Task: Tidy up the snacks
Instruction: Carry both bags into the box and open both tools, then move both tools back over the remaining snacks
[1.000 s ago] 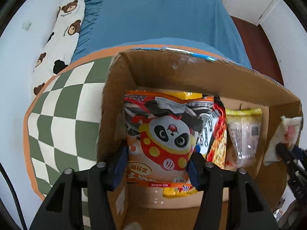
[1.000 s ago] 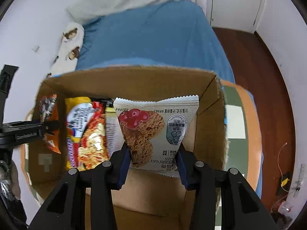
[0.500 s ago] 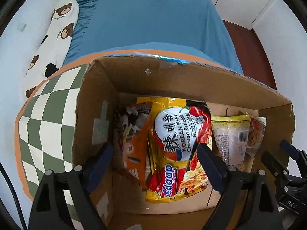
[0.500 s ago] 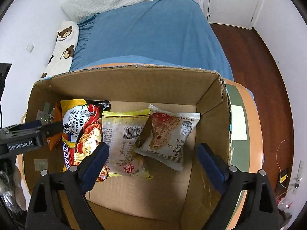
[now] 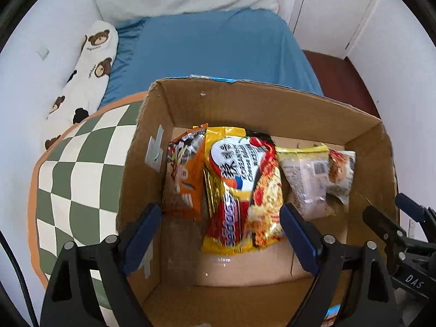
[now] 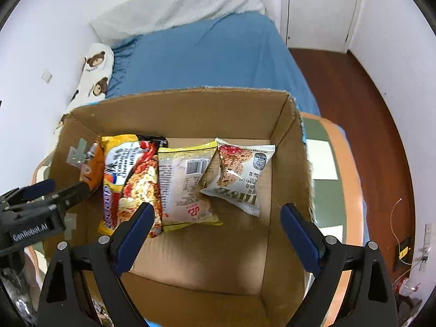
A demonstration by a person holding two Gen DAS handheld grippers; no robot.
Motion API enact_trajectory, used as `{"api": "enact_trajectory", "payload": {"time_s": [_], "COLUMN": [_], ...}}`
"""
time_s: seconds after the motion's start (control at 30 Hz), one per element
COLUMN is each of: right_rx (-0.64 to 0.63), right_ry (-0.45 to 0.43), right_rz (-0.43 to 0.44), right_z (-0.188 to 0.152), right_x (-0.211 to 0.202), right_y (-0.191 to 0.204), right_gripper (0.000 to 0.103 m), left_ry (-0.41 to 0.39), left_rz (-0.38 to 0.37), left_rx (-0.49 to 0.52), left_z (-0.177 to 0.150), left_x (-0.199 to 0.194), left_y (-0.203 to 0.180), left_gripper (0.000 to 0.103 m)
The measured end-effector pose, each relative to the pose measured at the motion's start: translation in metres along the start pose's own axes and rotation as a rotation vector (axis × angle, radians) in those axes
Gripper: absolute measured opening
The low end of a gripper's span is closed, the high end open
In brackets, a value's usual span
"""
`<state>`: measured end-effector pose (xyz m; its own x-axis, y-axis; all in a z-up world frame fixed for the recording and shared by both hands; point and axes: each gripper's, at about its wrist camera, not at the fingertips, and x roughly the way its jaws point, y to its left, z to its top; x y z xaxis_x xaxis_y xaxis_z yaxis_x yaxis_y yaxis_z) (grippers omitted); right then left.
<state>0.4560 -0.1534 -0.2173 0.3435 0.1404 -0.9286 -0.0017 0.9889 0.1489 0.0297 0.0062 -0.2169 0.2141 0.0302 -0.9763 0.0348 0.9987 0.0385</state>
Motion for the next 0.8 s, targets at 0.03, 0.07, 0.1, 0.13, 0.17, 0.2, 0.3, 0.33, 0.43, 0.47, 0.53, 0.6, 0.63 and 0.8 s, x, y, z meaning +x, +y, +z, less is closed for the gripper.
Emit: {"api": "enact_trajectory", "payload": {"time_s": [0.03,0.07,0.1,0.13,0.17,0.2,0.3,0.33,0.43,0.47,0.53,0.6,0.63,0.8], "right_rx": [0.002,0.002,0.002,0.000,-0.003,-0.007,-0.009,-0.009,-0.008,-0.005,-0.006,-0.007,-0.007,-0.007], "right_ry": [-0.010,-0.025,-0.038,-0.057,-0.067,-0.078,-0.113,-0.125,-0.154,-0.163,-0.181,-0.202,-0.213,-0.251], "right_rz": [-0.001,-0.001,-0.001,-0.002,-0.005,-0.008,-0.007,-0.006,-0.001,0.004,0.004,0.006,0.008,0.012], "right_z": [-0.002,-0.007,-0.010,-0.016,-0.019,-0.023,-0.037,-0.042,-0.056,-0.061,-0.070,-0.080,-0.085,-0.108], "right_x": [-0.005,-0.012,-0.019,-0.027,-0.032,-0.039,-0.059,-0.066,-0.085,-0.093,-0.106,-0.119,-0.126,-0.156], "right_y": [0.001,0.002,0.002,0.004,0.005,0.006,0.007,0.007,0.009,0.009,0.009,0.010,0.011,0.013], "right_gripper": [0.096,0.096,0.096,0.096,0.096,0.096,0.096,0.096,0.096,0.096,0.096,0.096,0.096,0.096], "left_ry": [-0.012,-0.022,-0.034,-0.048,-0.060,-0.073,-0.120,-0.138,-0.178,-0.188,-0.217,-0.248,-0.258,-0.283], "left_rz": [-0.002,-0.004,-0.008,-0.011,-0.011,-0.012,-0.005,0.000,0.000,-0.005,-0.003,-0.004,-0.006,-0.026], "left_rx": [-0.001,-0.001,0.000,0.001,0.003,0.004,0.005,0.009,0.015,0.017,0.023,0.029,0.031,0.034], "left_z": [-0.005,-0.010,-0.015,-0.022,-0.027,-0.032,-0.050,-0.055,-0.069,-0.073,-0.082,-0.091,-0.094,-0.116], "left_x": [-0.006,-0.011,-0.017,-0.024,-0.029,-0.036,-0.058,-0.064,-0.084,-0.090,-0.106,-0.121,-0.127,-0.150], "left_y": [0.000,-0.001,-0.002,-0.002,-0.003,-0.003,-0.004,-0.005,-0.005,-0.008,-0.009,-0.012,-0.013,-0.016], "left_gripper": [0.089,0.089,0.089,0.089,0.089,0.089,0.089,0.089,0.089,0.089,0.089,0.089,0.089,0.089]}}
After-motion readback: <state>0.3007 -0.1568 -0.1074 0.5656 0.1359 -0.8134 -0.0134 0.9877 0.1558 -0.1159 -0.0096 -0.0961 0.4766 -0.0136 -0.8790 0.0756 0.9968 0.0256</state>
